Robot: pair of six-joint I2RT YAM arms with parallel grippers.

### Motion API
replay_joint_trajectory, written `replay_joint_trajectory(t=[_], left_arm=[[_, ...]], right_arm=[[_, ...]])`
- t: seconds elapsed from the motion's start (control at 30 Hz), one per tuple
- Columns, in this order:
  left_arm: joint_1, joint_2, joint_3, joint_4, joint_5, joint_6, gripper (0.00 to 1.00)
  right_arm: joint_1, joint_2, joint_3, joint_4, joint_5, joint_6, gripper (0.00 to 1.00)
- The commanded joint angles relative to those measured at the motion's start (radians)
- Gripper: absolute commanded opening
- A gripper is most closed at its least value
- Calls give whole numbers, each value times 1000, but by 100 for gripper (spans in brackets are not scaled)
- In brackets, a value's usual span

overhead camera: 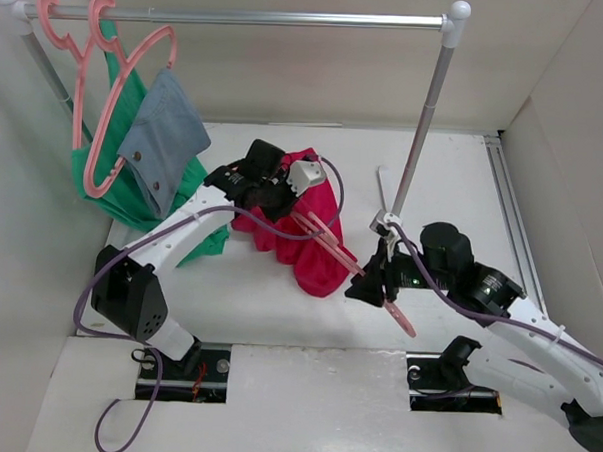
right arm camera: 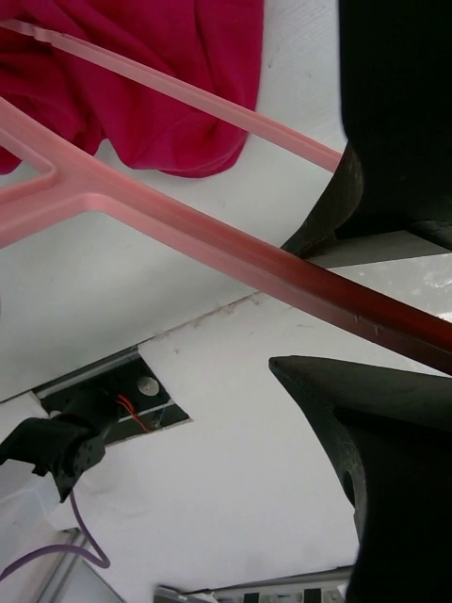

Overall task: Place the t-shirt on the hanger
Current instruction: Place tshirt on hanger

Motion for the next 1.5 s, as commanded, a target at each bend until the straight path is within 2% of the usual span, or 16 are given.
replay_joint_trajectory(t=[0.0, 0.07, 0.17, 0.37, 0.5, 0.7, 0.77, 0.9, 0.93, 1.0, 1.03, 1.07, 1.2, 1.27, 1.37, 1.47], left_arm=[[-9, -37, 123, -47, 84, 40, 0], [-18, -26, 239, -108, 148, 87, 0], [-18, -26, 315, -148, 163, 115, 0], [-36, -26, 470, -257, 225, 236, 0], [-58, -26, 547, -407, 313, 359, 0], [-168, -6, 651, -572, 393, 442, 0], [-207, -20, 630, -583, 403, 442, 1], [-217, -46, 538, -550, 423, 451, 13], [-217, -46, 524, -540, 409, 442, 21], [-217, -64, 504, -501, 345, 442, 29], [-198, -64, 478, -486, 326, 442, 33], [-178, -75, 469, -472, 315, 442, 42], [-116, -84, 469, -463, 282, 468, 63], [-116, -112, 431, -480, 269, 508, 68], [-116, -155, 380, -489, 249, 542, 70], [-107, -208, 323, -423, 249, 542, 76]], right_arm=[[7, 11, 18, 143, -27, -50, 0], [7, 23, -5, 220, -93, -73, 0], [7, 32, -5, 244, -140, -109, 0], [-77, 64, 13, 275, -265, -176, 0], [-127, 55, 24, 298, -361, -199, 0], [-212, 58, 52, 298, -437, -270, 0], [-224, 72, 52, 307, -437, -285, 0], [-224, 95, 40, 316, -458, -314, 0], [-224, 95, 39, 316, -470, -328, 0], [-233, 95, 27, 316, -484, -337, 0], [-233, 95, 14, 316, -498, -337, 0], [-244, 95, 1, 316, -498, -337, 0], [-256, 74, -25, 316, -498, -337, 0], [-266, 74, -36, 316, -498, -337, 0], [-266, 74, -45, 316, -507, -337, 0], [-266, 74, -45, 316, -507, -337, 0]])
